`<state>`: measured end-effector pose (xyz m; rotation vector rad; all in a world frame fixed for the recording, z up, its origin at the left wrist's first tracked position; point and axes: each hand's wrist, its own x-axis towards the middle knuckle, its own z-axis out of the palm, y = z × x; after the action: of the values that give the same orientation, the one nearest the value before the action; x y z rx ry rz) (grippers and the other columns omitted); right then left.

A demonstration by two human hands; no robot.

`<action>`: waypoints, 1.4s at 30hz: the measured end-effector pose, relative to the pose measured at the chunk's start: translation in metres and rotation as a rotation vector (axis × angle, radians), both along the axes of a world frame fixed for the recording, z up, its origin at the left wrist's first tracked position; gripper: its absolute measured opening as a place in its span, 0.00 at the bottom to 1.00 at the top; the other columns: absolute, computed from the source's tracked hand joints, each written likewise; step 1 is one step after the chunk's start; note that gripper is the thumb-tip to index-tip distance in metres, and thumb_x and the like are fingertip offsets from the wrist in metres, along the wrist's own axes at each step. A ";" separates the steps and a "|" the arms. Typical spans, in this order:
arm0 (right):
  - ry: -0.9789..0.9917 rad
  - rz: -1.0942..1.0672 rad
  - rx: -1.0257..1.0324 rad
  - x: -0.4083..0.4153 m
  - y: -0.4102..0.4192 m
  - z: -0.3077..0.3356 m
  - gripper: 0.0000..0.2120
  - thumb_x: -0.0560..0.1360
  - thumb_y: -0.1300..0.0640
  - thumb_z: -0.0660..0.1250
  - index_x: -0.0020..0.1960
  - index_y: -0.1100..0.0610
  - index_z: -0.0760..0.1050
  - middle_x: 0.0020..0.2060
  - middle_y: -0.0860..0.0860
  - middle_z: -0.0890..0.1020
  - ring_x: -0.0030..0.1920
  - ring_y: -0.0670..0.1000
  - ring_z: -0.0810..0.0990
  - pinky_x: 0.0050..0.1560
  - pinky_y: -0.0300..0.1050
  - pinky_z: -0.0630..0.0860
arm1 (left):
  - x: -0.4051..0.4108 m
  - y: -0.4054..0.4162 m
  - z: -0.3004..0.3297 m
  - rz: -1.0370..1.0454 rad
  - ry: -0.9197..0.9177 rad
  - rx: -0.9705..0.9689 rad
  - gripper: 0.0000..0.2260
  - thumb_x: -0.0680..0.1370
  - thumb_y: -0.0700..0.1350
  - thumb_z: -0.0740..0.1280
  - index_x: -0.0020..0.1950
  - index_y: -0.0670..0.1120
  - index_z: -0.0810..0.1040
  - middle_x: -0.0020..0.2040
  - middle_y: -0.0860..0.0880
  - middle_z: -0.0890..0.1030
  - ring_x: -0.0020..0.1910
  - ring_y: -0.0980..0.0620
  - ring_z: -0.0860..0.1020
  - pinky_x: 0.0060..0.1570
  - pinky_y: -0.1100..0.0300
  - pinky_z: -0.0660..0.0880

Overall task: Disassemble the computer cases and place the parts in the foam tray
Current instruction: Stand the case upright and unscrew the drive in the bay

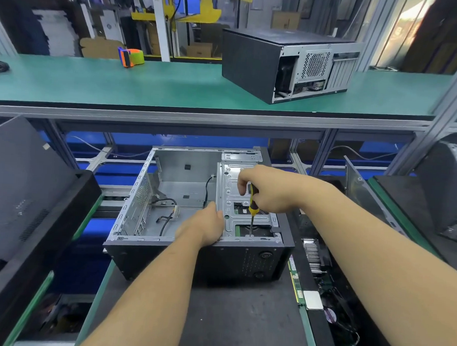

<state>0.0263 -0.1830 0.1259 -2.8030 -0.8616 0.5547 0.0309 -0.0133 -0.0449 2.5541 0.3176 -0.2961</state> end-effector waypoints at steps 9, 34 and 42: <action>-0.270 -0.070 -0.179 0.000 0.008 -0.009 0.12 0.84 0.52 0.56 0.44 0.55 0.67 0.43 0.55 0.76 0.44 0.58 0.74 0.46 0.52 0.75 | 0.001 0.000 -0.001 -0.002 0.006 -0.020 0.12 0.86 0.48 0.49 0.62 0.48 0.70 0.63 0.44 0.79 0.57 0.42 0.76 0.63 0.45 0.72; -0.010 0.025 -0.001 0.000 -0.001 -0.001 0.15 0.75 0.66 0.63 0.56 0.50 0.69 0.45 0.51 0.74 0.41 0.53 0.75 0.39 0.48 0.75 | 0.000 0.000 0.000 0.003 -0.002 -0.013 0.13 0.85 0.50 0.48 0.60 0.48 0.69 0.62 0.44 0.79 0.56 0.42 0.75 0.63 0.43 0.72; -0.276 -0.017 -0.206 0.000 0.005 -0.005 0.09 0.83 0.58 0.55 0.48 0.57 0.71 0.48 0.56 0.79 0.42 0.55 0.75 0.47 0.51 0.77 | 0.001 0.001 -0.002 -0.002 -0.004 -0.035 0.14 0.85 0.50 0.48 0.62 0.47 0.69 0.63 0.44 0.79 0.56 0.43 0.75 0.61 0.45 0.72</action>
<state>0.0259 -0.1775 0.1212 -3.1241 -0.8711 0.2699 0.0316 -0.0128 -0.0465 2.5206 0.3054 -0.2955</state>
